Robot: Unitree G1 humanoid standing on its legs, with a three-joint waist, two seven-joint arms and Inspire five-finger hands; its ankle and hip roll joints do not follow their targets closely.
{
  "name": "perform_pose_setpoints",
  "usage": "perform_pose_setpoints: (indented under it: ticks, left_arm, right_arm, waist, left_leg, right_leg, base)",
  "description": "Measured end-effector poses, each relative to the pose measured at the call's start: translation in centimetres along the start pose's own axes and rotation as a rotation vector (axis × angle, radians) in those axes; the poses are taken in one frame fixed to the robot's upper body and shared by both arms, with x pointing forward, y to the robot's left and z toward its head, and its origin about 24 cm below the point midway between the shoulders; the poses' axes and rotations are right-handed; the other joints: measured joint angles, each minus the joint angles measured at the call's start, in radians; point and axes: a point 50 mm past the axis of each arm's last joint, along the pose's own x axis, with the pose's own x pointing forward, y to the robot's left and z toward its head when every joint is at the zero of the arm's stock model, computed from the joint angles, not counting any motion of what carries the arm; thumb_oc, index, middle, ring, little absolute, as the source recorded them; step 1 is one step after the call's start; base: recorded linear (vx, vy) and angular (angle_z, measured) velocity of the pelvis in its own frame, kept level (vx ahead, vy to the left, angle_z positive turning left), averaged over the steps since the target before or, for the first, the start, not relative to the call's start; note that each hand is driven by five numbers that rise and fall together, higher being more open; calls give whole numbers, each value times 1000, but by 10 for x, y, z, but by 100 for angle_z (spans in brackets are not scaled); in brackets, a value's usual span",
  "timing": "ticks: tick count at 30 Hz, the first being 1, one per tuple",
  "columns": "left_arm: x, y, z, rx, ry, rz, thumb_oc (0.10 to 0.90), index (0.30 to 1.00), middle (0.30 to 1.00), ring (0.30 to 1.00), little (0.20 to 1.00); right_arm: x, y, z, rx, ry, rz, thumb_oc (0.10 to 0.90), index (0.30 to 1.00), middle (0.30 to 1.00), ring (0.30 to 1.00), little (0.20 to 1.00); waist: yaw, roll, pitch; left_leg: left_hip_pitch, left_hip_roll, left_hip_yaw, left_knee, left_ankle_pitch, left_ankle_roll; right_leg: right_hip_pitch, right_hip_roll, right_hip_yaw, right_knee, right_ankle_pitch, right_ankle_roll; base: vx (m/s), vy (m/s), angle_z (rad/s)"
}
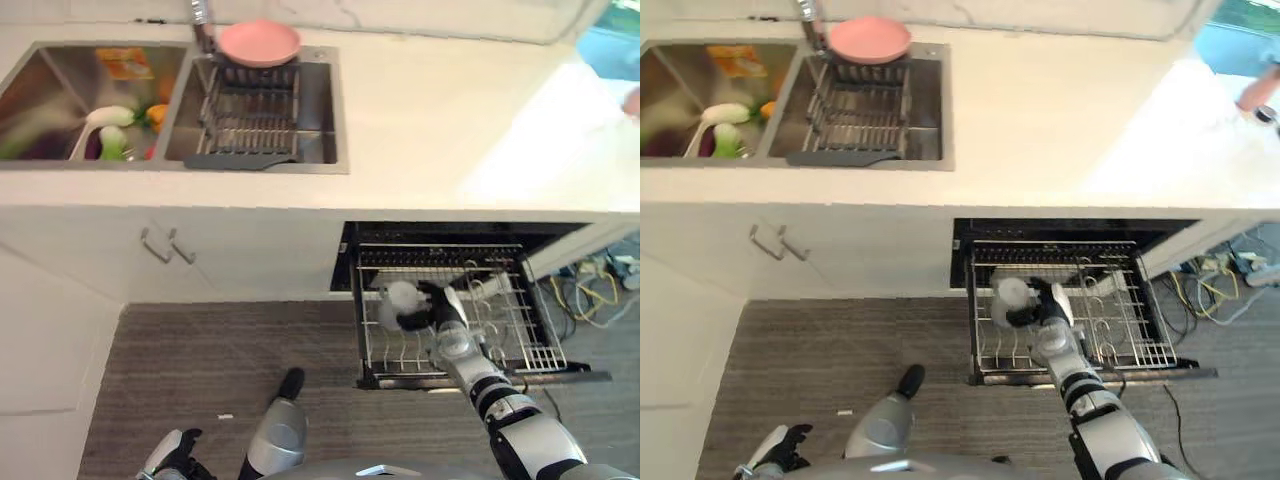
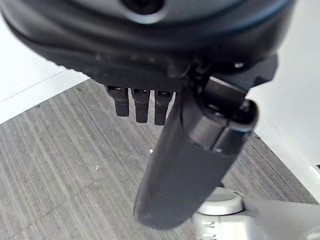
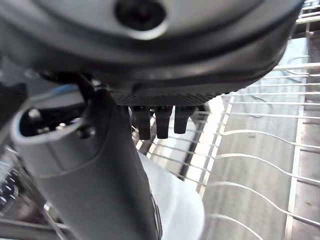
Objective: Place the dishes in the dishwasher.
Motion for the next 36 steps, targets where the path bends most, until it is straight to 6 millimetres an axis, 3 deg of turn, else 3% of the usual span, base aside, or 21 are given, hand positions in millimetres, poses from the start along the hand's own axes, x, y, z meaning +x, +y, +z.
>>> perform_pose_setpoints:
  ticks: [3,5,7,9,11,13,15,16,18,19,21,23,25,27,29,30,31,32,34,35,36]
  left_arm:
    - [-1,-4,3,-32,-3,0,800,900,900,900,900]
    - [0,-6,6,-40,-8,-3,800,900,900,900,900]
    - [-5,-15,-2,-94,31,-18,800,900,900,900,900]
    - [-7,-19,-5,-156,57,-21,800,900,900,900,900]
    - [-13,-29,-19,-277,138,-32,800,900,900,900,900]
    - [-15,-36,-23,-381,187,-44,800,900,900,900,900]
    - [-15,-36,-22,-417,180,-47,800,900,900,900,900]
    - [-9,-32,-11,-489,169,-33,800,900,900,900,900]
    - [-7,-36,2,-568,160,-40,800,900,900,900,900]
    - [-8,-44,11,-611,151,-62,800,900,900,900,900]
    - [-10,-56,22,-619,140,-103,800,900,900,900,900]
    - [-12,-62,23,-603,147,-123,800,900,900,900,900]
    - [-16,-66,9,-576,195,-117,800,900,900,900,900]
    - [-22,-72,-2,-553,230,-132,800,900,900,900,900]
    - [-30,-88,-9,-498,276,-193,800,900,900,900,900]
    - [-33,-94,-10,-477,289,-221,800,900,900,900,900]
    - [-30,-90,-8,-380,261,-251,800,900,900,900,900]
    - [-25,-83,-6,-332,236,-244,800,900,900,900,900]
    - [-19,-73,0,-245,184,-234,800,900,900,900,900]
    - [-15,-68,7,-219,156,-223,800,900,900,900,900]
    - [-9,-58,10,-201,142,-193,800,900,900,900,900]
  right_arm:
    - [-7,-7,24,22,-151,-12,800,900,900,900,900]
    - [-9,-11,28,26,-182,-18,800,900,900,900,900]
    - [-21,-9,39,57,-269,10,800,900,900,900,900]
    - [-29,-10,38,89,-280,25,800,900,900,900,900]
    - [-45,-8,43,126,-342,84,800,900,900,900,900]
    - [-50,-17,41,103,-366,101,800,900,900,900,900]
    - [-50,-24,37,75,-359,95,800,900,900,900,900]
    - [-52,-35,29,66,-350,65,800,900,900,900,900]
    - [-51,-47,25,46,-339,30,800,900,900,900,900]
    - [-50,-54,25,43,-339,-1,800,900,900,900,900]
    - [-49,-63,24,47,-338,-45,800,900,900,900,900]
    - [-50,-65,21,54,-327,-66,800,900,900,900,900]
    - [-53,-73,21,73,-331,-103,800,900,900,900,900]
    - [-54,-82,22,77,-341,-140,800,900,900,900,900]
    - [-60,-105,20,79,-349,-224,800,900,900,900,900]
    - [-60,-114,20,83,-349,-264,800,900,900,900,900]
    - [-66,-125,14,131,-332,-339,800,900,900,900,900]
    - [-72,-125,8,155,-318,-357,800,900,900,900,900]
    - [-80,-114,3,195,-306,-347,800,900,900,900,900]
    - [-80,-92,3,204,-299,-268,800,900,900,900,900]
    - [-78,-77,10,216,-323,-209,800,900,900,900,900]
  waist:
    - [-33,4,-4]
    - [-55,2,-9]
    - [-58,5,-18]
    - [-94,13,-22]
    - [-109,28,-31]
    - [-142,50,-39]
    - [-146,67,-39]
    - [-146,63,-36]
    - [-144,99,-31]
    - [-144,143,-29]
    - [-155,168,-13]
    - [-168,165,-4]
    - [-218,183,-9]
    - [-240,201,-12]
    - [-264,219,-16]
    - [-279,222,-18]
    - [-320,184,-25]
    - [-317,157,-25]
    - [-303,144,-27]
    - [-309,155,-52]
    - [-314,144,-44]
  left_leg:
    - [21,11,30,0,-9,-1]
    - [32,20,42,-3,-12,-1]
    - [77,35,126,-26,-20,-1]
    - [112,47,160,-42,-21,-3]
    - [164,59,238,-59,-22,-2]
    - [185,76,255,-58,-25,-5]
    - [179,90,255,-43,-28,-12]
    - [94,97,235,69,-32,-20]
    - [25,114,222,141,-31,-26]
    - [7,123,221,105,-4,-48]
    - [33,127,232,18,10,-70]
    - [62,166,280,16,-1,-93]
    - [79,273,418,60,3,-126]
    - [144,328,442,43,29,-146]
    - [194,334,437,67,30,-161]
    - [217,319,426,56,6,-156]
    - [245,198,394,15,-93,-116]
    - [243,149,381,22,-106,-91]
    - [241,87,371,82,-142,-22]
    - [243,85,340,103,-167,27]
    - [236,79,337,131,-182,57]
  right_leg:
    - [1,0,31,0,1,0]
    - [1,2,44,0,0,-2]
    - [-21,4,135,1,5,-7]
    - [-23,4,168,0,5,-7]
    - [-35,7,258,0,9,-10]
    - [-29,22,289,0,8,-12]
    - [-30,36,293,0,4,-18]
    - [-36,38,263,-4,0,-24]
    - [-45,54,231,-5,-7,-40]
    - [-49,67,200,-1,-2,-52]
    - [-51,55,149,-1,5,-67]
    - [-51,3,93,6,19,-58]
    - [-34,-13,51,17,26,-47]
    - [-22,-32,51,17,40,-20]
    - [-14,-98,48,59,58,10]
    - [-15,-144,56,99,62,15]
    - [5,-271,48,176,104,5]
    - [-1,-336,49,232,141,-7]
    - [-25,-447,63,360,294,-99]
    - [-74,-438,131,430,152,-54]
    - [-121,-423,184,487,106,-37]
  base:
    - [-8,-15,-34]
    - [7,-14,-40]
    - [16,-19,-99]
    - [-30,-31,-70]
    - [7,-76,-107]
    - [-86,-135,-63]
    - [-125,-132,1]
    - [-76,-63,50]
    - [-128,5,64]
    - [-87,66,70]
    - [-119,180,73]
    - [-187,419,72]
    - [-99,288,80]
    - [-178,389,24]
    - [-186,489,33]
    - [-199,774,100]
    - [-190,748,111]
    - [-148,587,114]
    - [-82,331,58]
    - [-107,375,49]
    - [-137,285,42]
